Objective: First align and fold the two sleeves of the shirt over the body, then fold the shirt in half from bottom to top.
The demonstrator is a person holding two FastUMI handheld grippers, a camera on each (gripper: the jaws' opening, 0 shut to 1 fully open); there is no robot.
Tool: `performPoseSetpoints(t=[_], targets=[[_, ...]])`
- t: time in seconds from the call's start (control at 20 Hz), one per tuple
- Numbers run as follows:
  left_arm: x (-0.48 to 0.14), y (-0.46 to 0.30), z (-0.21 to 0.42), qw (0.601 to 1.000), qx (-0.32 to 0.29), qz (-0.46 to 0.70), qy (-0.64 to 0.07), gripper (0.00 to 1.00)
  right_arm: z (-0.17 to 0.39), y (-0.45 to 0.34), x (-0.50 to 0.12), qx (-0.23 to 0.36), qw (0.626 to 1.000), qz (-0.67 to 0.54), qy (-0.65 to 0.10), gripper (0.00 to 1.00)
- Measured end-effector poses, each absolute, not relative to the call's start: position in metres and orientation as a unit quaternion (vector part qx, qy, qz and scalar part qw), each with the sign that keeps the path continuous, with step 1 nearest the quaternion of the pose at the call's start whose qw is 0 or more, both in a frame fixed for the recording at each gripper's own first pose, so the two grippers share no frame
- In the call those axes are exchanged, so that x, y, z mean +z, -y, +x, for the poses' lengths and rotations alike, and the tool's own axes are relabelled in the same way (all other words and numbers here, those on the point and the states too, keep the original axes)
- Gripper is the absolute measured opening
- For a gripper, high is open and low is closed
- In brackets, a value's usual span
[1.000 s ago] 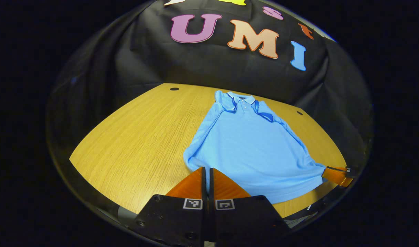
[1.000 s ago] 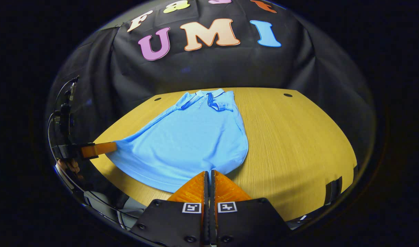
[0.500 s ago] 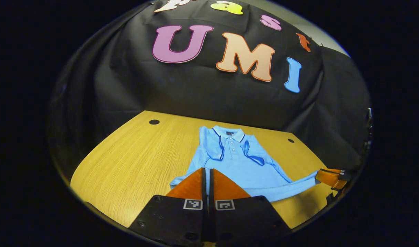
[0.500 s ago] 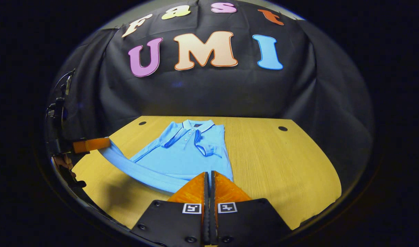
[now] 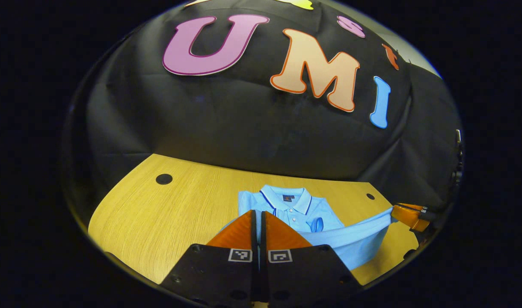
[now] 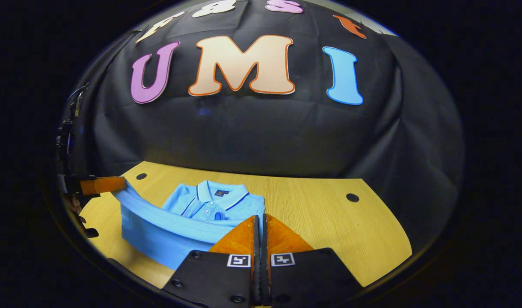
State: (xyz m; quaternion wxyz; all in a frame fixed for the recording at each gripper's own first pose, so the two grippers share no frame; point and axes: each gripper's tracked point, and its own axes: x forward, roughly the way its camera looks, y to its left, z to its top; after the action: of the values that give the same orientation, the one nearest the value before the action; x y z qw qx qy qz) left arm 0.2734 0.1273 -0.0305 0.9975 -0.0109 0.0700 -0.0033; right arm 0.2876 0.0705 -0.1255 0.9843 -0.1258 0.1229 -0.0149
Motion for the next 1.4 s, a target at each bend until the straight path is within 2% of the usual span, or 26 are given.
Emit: performPoseSetpoints(t=[0.25,0.45,0.5,0.55,0.6,0.65,0.75,0.8,0.85,1.05,1.2,1.25,1.35,1.4], targets=[[-0.041,-0.146,0.35,0.996,0.004,-0.016,-0.085,0.0,0.368,-0.067,-0.15,-0.035,0.984,-0.112,-0.133,0.03],[-0.07,-0.167,0.391,0.993,0.021,0.012,-0.117,0.0,0.404,-0.062,-0.186,-0.047,0.982,-0.094,-0.155,0.03],[-0.075,-0.171,0.392,0.992,0.025,0.022,-0.124,0.01,0.41,-0.06,-0.195,-0.051,0.982,-0.083,-0.163,0.03],[-0.08,-0.171,0.394,0.991,0.02,0.026,-0.132,0.06,0.411,-0.06,-0.202,-0.05,0.981,-0.07,-0.173,0.07],[-0.085,-0.169,0.393,0.99,0.017,0.023,-0.139,0.14,0.409,-0.062,-0.208,-0.045,0.98,-0.06,-0.185,0.15],[-0.085,-0.167,0.39,0.99,0.013,0.014,-0.142,0.36,0.405,-0.063,-0.212,-0.042,0.979,-0.057,-0.193,0.34],[-0.083,-0.174,0.383,0.99,0.022,0.008,-0.139,0.78,0.396,-0.067,-0.213,-0.04,0.98,-0.057,-0.188,0.84],[-0.078,-0.173,0.375,0.991,0.021,0.007,-0.134,0.99,0.386,-0.074,-0.211,-0.033,0.981,-0.048,-0.187,0.94],[-0.073,-0.174,0.366,0.991,0.019,0.009,-0.131,0.98,0.376,-0.081,-0.21,-0.027,0.981,-0.039,-0.186,1.0],[-0.057,-0.166,0.307,0.992,0.011,0.007,-0.125,0.96,0.319,-0.098,-0.194,-0.011,0.984,-0.035,-0.173,0.96],[-0.057,-0.161,0.252,0.992,0.02,-0.002,-0.128,0.96,0.271,-0.106,-0.182,0.004,0.985,-0.036,-0.17,0.99],[-0.056,-0.159,0.233,0.991,0.027,-0.01,-0.129,0.96,0.255,-0.107,-0.179,0.01,0.985,-0.032,-0.172,0.96],[-0.059,-0.153,0.195,0.99,0.038,-0.031,-0.13,0.96,0.225,-0.107,-0.176,0.017,0.984,-0.02,-0.178,0.99],[-0.063,-0.15,0.179,0.989,0.04,-0.04,-0.134,0.96,0.21,-0.105,-0.177,0.02,0.982,-0.017,-0.185,0.96]])
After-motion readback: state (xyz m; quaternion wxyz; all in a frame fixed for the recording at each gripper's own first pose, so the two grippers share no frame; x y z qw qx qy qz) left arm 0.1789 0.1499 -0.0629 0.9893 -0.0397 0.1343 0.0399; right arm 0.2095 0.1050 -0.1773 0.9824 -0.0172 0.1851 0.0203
